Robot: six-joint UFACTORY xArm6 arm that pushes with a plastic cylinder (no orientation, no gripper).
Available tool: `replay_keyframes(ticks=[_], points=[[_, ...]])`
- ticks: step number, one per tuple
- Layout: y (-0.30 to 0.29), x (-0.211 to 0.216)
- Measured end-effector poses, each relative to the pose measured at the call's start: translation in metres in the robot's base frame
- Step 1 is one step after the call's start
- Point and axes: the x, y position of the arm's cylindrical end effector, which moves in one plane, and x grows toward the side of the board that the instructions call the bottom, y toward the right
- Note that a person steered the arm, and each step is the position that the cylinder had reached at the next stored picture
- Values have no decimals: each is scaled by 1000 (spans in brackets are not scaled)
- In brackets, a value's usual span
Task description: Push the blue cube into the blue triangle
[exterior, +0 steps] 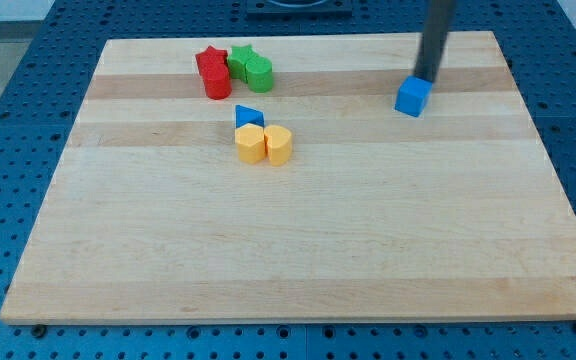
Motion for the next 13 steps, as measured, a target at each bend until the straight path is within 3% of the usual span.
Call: replay_keyframes(ticks=[1,2,6,8,13], points=[[46,4],[51,22],[-67,33],[-93,60],[-188,82]])
